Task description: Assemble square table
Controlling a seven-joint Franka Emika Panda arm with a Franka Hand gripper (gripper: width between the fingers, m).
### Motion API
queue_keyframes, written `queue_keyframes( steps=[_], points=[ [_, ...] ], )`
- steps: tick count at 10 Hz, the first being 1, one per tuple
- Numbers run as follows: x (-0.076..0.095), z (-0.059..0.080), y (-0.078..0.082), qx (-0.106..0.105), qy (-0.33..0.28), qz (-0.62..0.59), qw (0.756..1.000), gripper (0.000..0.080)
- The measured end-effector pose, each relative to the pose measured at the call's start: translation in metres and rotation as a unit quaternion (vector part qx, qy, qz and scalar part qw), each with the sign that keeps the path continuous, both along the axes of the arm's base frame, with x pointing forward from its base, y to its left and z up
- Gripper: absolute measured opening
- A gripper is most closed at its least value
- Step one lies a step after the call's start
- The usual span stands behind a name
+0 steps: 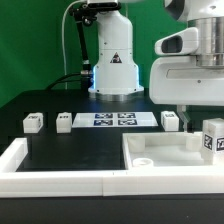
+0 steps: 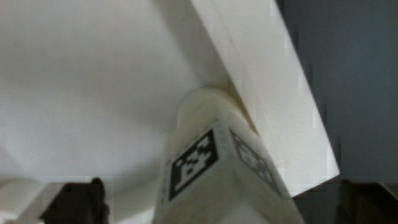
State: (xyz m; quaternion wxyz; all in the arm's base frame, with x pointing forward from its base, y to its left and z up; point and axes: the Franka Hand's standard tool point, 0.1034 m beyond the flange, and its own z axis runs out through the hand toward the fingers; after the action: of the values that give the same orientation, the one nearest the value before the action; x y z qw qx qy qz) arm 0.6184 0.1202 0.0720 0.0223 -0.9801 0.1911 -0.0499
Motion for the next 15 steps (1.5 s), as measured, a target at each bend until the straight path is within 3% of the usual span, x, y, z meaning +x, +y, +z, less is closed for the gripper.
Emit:
queue_keyframes(
  steps=[5,8,10,11,15],
  points=[
    [0.001,0.0017,-0.0006,-0.023,0.0,0.203,0.979,0.0649],
    [0.0028,0.0027,-0.0025,-0.032,-0.002,0.255,0.966,0.0649],
    [0.0027,0.0026,-0.0032,-0.032,-0.002,0.255,0.967,0.0381],
    [0.0025,0.0024,-0.0033,-0.032,-0.002,0.254,0.967,0.0291],
    [0.0023,0.0023,-0.0027,-0.025,-0.001,0.193,0.981,0.0291]
  ],
)
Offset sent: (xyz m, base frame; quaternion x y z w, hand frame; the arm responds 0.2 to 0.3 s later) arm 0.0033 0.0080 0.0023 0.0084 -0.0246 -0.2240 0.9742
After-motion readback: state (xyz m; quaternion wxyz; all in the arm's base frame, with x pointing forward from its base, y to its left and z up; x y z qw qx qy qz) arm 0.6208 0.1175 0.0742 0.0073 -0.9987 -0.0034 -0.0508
